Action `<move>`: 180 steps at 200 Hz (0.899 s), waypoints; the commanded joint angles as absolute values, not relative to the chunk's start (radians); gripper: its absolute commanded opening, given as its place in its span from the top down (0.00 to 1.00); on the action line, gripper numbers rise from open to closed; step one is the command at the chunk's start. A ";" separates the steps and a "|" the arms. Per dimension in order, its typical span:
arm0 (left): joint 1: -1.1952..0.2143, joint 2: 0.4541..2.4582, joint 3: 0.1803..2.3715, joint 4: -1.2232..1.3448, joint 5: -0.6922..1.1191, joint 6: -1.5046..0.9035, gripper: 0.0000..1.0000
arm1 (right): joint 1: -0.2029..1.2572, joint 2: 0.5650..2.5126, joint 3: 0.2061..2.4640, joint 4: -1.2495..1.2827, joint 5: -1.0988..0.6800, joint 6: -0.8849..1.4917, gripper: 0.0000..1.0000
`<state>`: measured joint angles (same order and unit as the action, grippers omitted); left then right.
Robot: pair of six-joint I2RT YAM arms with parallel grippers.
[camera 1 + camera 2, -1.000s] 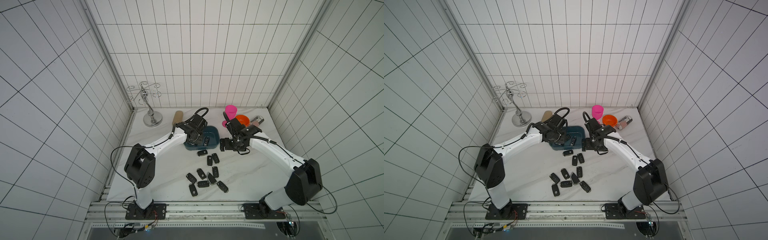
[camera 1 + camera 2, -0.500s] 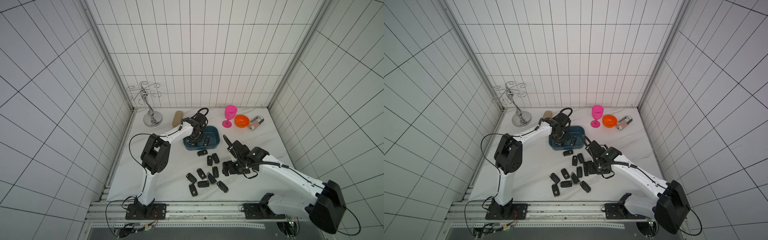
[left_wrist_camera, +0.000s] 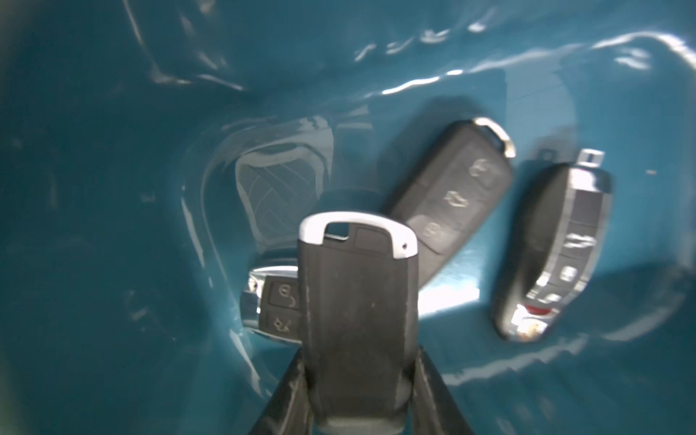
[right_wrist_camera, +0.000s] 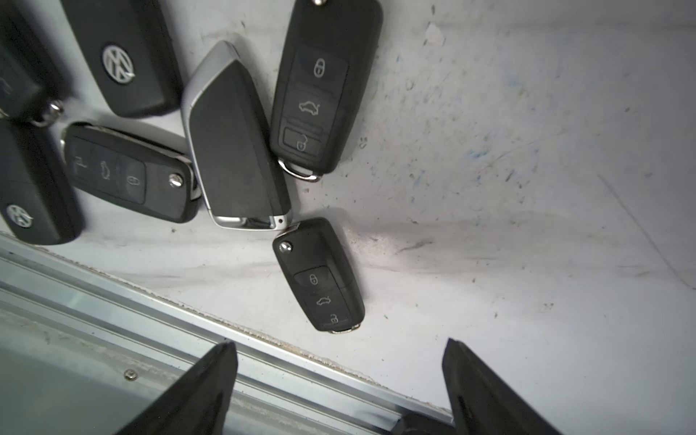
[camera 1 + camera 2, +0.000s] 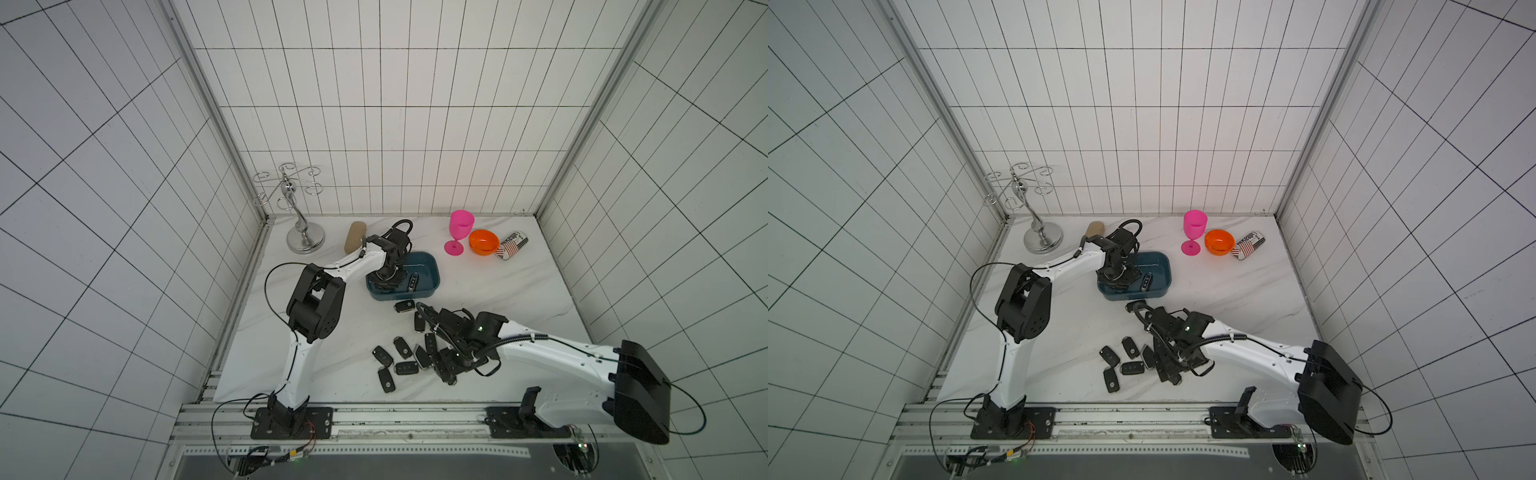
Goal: Place the car key into the storage box
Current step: Place the car key in the storage box, then pick up the car key from the center of the board.
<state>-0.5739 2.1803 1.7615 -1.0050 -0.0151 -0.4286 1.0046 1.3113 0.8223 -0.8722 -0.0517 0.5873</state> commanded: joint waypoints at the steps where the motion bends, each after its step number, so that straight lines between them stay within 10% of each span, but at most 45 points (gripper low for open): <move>1: -0.562 2.217 1.770 -1.018 0.001 -0.417 0.69 | 1.031 1.331 0.770 -0.836 -0.011 0.595 0.10; 100: -0.560 2.234 1.756 -1.019 0.020 -0.411 0.57 | 1.066 1.490 0.760 -0.718 -0.024 0.539 0.16; 180: -0.566 2.103 1.699 -0.999 0.046 -0.428 0.34 | 1.072 1.449 0.696 -0.698 -0.040 0.566 0.56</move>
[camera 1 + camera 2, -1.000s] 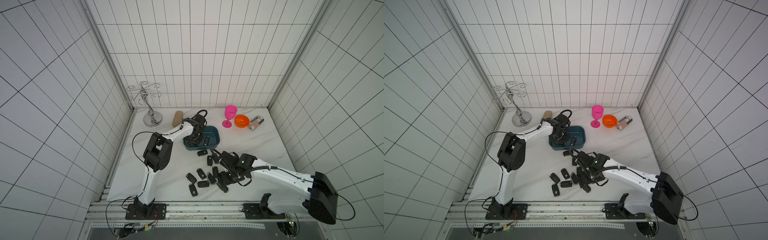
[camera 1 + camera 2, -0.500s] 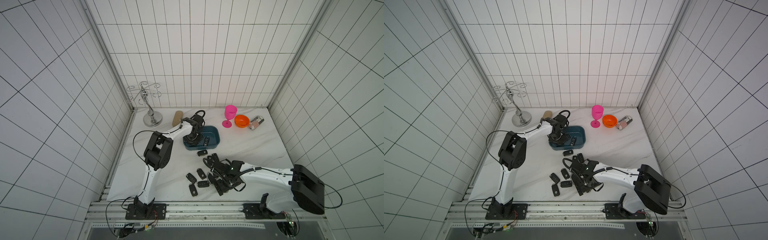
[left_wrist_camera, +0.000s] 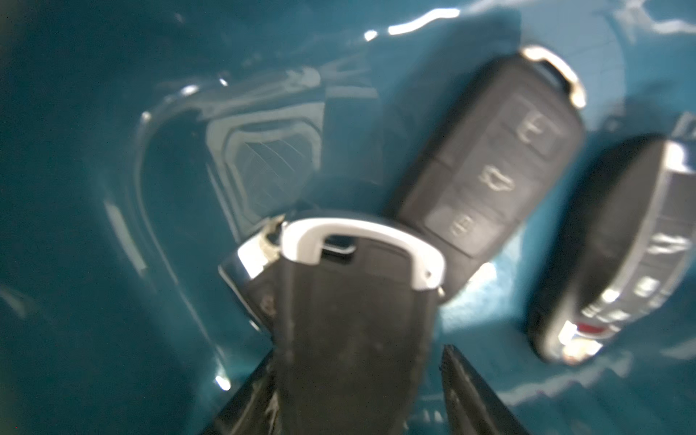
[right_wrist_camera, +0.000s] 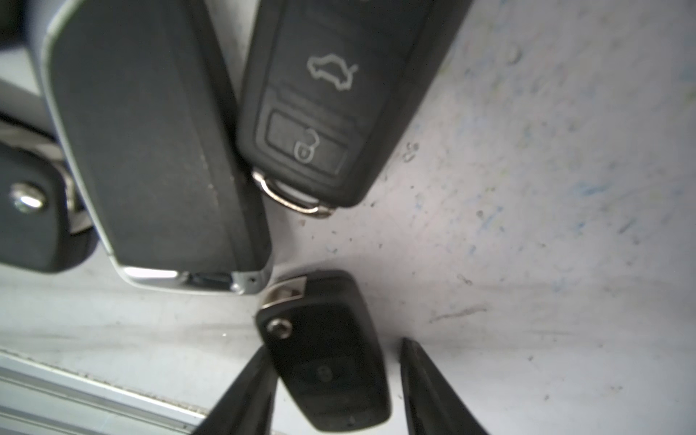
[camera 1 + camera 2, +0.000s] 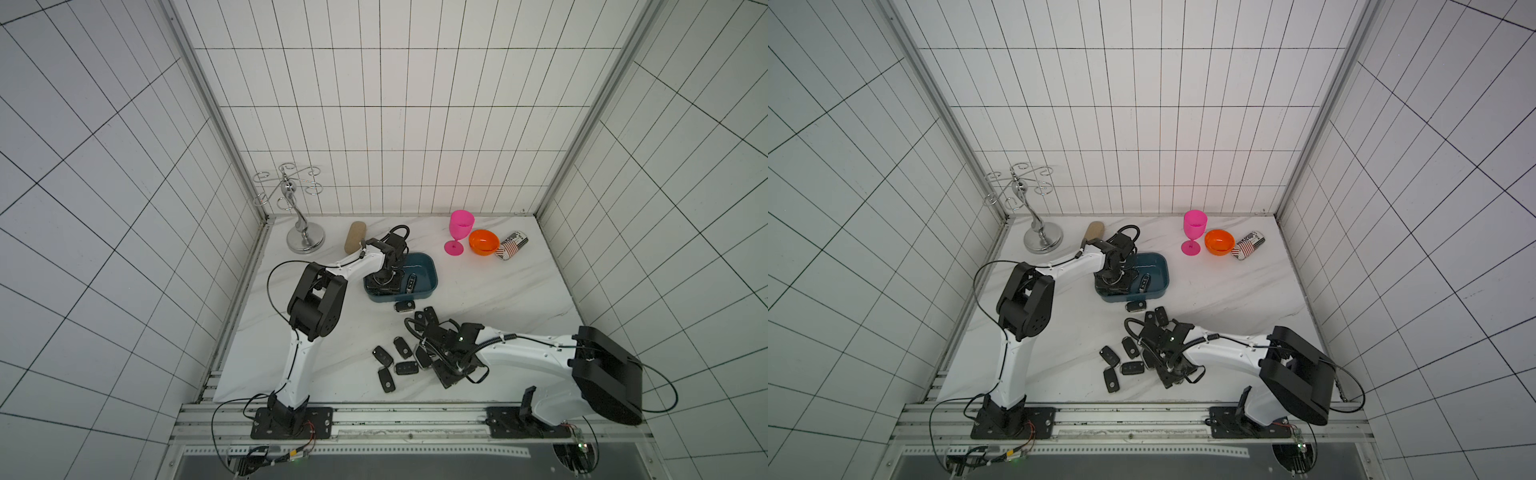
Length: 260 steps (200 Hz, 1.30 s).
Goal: Place the car key into the storage box
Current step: Pick up the car key from the center of the board, then place the car key in the storage box.
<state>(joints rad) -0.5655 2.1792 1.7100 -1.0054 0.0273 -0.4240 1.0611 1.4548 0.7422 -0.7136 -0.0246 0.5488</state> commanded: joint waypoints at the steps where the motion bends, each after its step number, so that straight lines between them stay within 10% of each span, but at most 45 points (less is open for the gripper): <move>1: -0.566 2.100 1.699 -1.000 0.046 -0.428 0.34 | 1.072 1.447 0.696 -0.698 -0.039 0.566 0.57; 75: -0.627 1.714 1.759 -1.133 -0.004 -0.457 0.29 | 1.078 1.332 0.705 -0.728 -0.012 0.607 0.76; 145: -0.764 1.077 1.099 -1.111 -0.074 -0.676 0.30 | 1.081 1.190 1.002 -1.077 0.146 0.573 0.78; 260: -1.247 0.975 0.705 -0.833 -0.363 -0.981 0.39 | 0.705 1.863 1.897 -1.092 -0.075 0.178 0.76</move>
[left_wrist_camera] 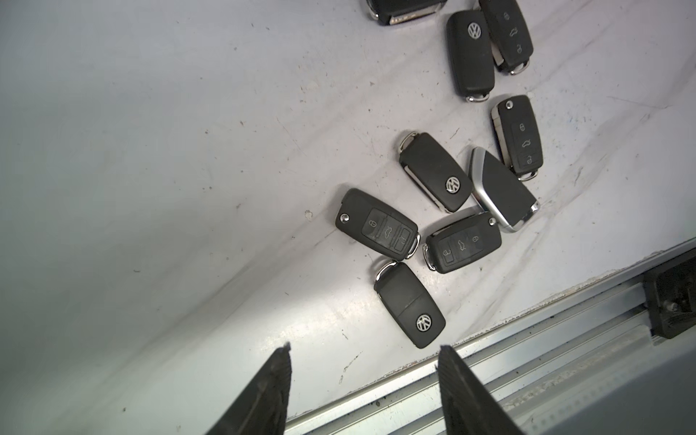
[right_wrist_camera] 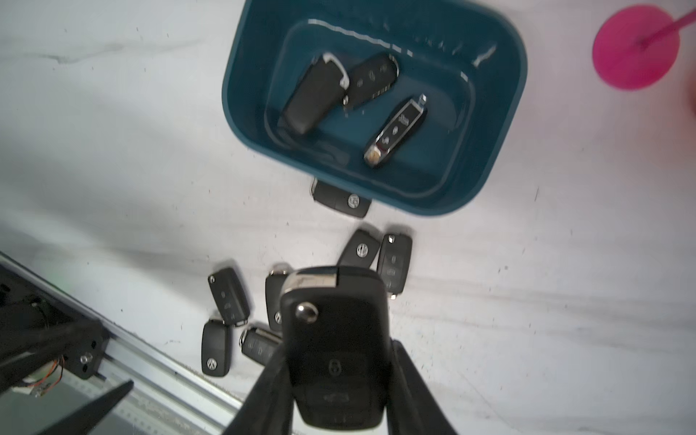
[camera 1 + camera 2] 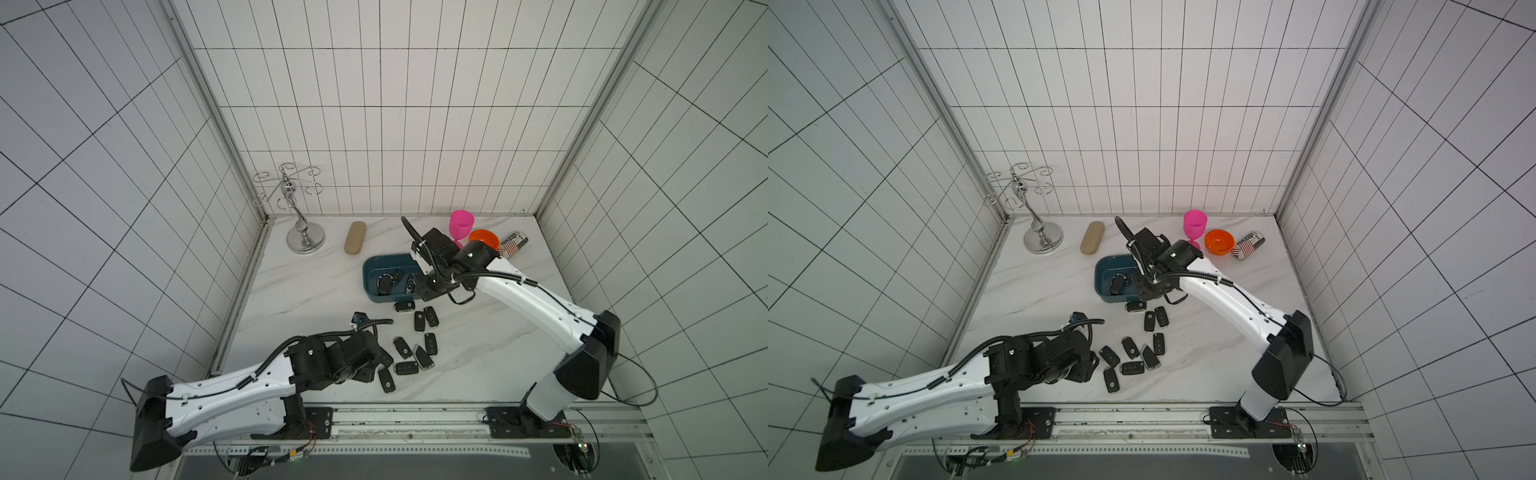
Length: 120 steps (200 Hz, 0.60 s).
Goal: Place the car key into the storage box
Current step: Place the car key in the storage box.
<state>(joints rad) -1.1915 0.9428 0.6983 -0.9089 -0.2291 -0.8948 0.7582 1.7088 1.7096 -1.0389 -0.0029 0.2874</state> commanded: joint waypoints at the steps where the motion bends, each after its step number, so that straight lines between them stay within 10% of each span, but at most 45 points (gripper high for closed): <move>1: -1.249 0.977 0.706 -0.835 -0.364 -0.982 0.39 | 0.704 1.870 1.903 -1.095 -0.077 0.176 0.76; 120: -1.261 1.192 0.783 -0.818 -0.307 -0.993 0.36 | 0.577 2.269 2.159 -1.080 -0.115 0.212 0.78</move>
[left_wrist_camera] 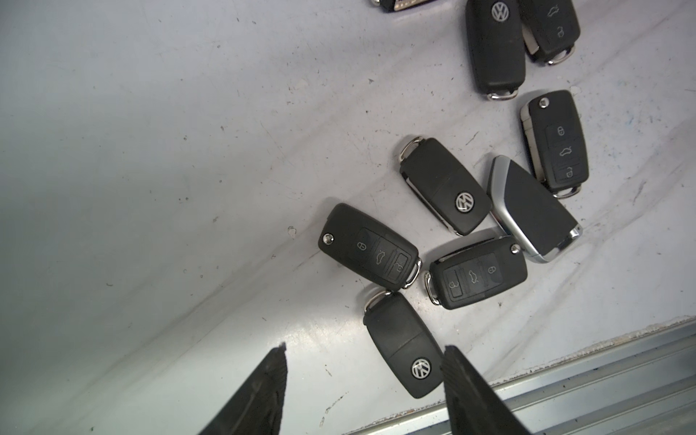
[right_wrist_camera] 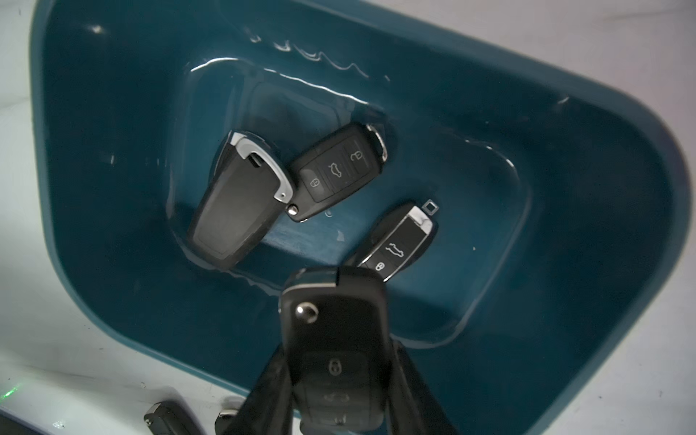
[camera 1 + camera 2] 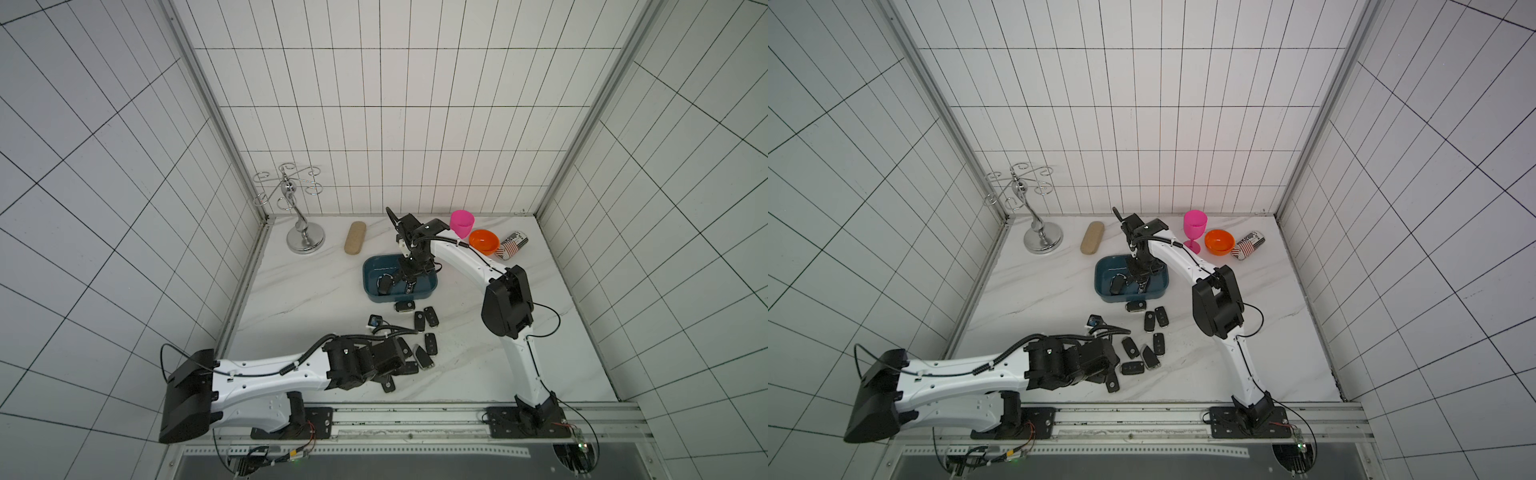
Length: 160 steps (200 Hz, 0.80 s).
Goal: Place the car key into the storage box
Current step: Place the car key in the storage box.
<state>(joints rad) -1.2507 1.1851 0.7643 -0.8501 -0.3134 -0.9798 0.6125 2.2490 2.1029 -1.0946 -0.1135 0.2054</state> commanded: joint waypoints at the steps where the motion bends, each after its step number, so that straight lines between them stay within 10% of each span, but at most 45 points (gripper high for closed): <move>1: -1.261 1.191 0.784 -0.818 -0.307 -0.993 0.36 | 0.576 2.270 2.160 -1.079 -0.115 0.212 0.78; 160: -1.377 1.409 0.813 -0.821 -0.173 -1.108 0.37 | 0.524 2.453 2.290 -1.196 -0.127 0.206 0.75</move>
